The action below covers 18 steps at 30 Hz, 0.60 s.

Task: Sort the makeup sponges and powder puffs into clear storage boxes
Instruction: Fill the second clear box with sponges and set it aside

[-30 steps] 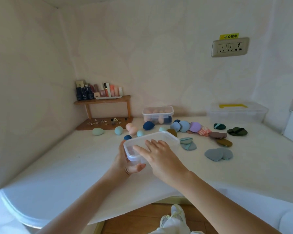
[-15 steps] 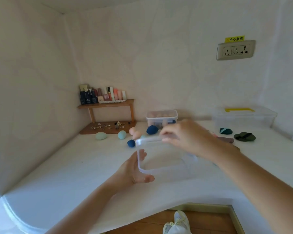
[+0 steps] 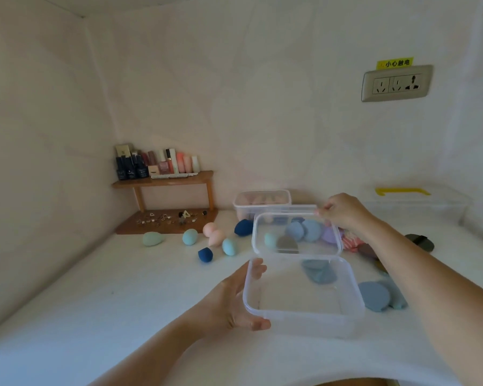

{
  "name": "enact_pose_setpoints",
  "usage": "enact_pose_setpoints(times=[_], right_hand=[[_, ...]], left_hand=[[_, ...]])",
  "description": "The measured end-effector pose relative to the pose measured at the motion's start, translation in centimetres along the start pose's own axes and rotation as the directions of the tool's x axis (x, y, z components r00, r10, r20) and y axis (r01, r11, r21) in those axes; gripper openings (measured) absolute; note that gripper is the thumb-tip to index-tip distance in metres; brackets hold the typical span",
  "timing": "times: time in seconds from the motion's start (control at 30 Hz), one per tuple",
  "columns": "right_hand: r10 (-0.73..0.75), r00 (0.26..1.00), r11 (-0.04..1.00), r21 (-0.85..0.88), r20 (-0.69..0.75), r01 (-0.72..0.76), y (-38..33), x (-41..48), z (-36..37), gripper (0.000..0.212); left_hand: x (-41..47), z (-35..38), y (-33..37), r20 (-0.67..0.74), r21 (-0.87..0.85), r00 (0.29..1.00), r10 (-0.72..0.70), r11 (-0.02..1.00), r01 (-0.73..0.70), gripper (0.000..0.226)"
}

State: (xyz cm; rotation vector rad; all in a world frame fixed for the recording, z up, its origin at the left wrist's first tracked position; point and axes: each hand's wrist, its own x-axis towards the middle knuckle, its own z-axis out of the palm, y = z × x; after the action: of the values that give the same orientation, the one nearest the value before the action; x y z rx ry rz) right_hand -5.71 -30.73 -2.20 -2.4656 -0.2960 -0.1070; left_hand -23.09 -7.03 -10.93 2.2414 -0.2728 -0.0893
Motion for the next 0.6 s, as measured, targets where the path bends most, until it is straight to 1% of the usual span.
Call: enact_pose_setpoints(times=[0.07,0.13,0.17,0.23,0.27,0.3,0.37,0.43,0.53,0.6], right_hand=[[0.013,1.0,0.998,-0.064,-0.012,-0.014,0.7,0.2,0.6,0.021],[0.014,0.999,0.998,-0.058,-0.043,-0.017,1.0,0.1,1.1,0.02],[-0.004,0.998,0.998,-0.066,-0.066,0.0,0.9,0.0,1.2,0.019],[-0.076,0.986,0.986,-0.157,-0.146,0.052,0.3,-0.3,1.2,0.011],[-0.125,0.974,0.976,-0.201,-0.19,0.087,-0.1,-0.5,1.1,0.012],[-0.165,0.963,0.968,-0.222,-0.213,0.117,-0.5,-0.8,1.1,0.024],[-0.196,0.958,0.959,-0.243,-0.208,0.143,-1.0,-1.7,1.5,0.045],[-0.206,0.963,0.936,-0.321,-0.172,0.143,-1.0,-2.5,2.2,0.053],[-0.194,0.976,0.914,-0.381,-0.101,0.142,-0.4,-3.2,3.0,0.053],[-0.269,0.96,0.898,-0.38,-0.074,0.222,-0.6,-3.4,3.2,0.049]], left_hand=[[0.5,-0.1,-0.2,-0.004,-0.001,1.0,-0.002,1.0,0.002,0.105],[1.2,-0.3,-0.3,-0.009,-0.009,1.0,-0.015,1.0,0.015,0.107],[1.8,-0.4,-0.3,-0.006,-0.01,1.0,-0.023,1.0,0.023,0.108],[3.1,-0.3,-0.3,0.001,-0.003,0.999,-0.039,0.999,0.039,0.111],[3.8,-0.2,-0.2,0.005,0.004,0.999,-0.046,0.999,0.046,0.111],[4.5,-0.1,0.0,0.004,0.009,0.999,-0.051,0.999,0.051,0.11],[5.7,0.0,0.3,-0.002,0.004,0.998,-0.067,0.998,0.067,0.109],[6.5,0.0,0.4,0.018,-0.004,0.996,-0.092,0.996,0.092,0.106],[7.1,0.2,0.1,0.053,-0.015,0.991,-0.122,0.992,0.123,0.105],[7.1,0.1,0.5,0.067,-0.038,0.99,-0.127,0.991,0.129,0.105]])
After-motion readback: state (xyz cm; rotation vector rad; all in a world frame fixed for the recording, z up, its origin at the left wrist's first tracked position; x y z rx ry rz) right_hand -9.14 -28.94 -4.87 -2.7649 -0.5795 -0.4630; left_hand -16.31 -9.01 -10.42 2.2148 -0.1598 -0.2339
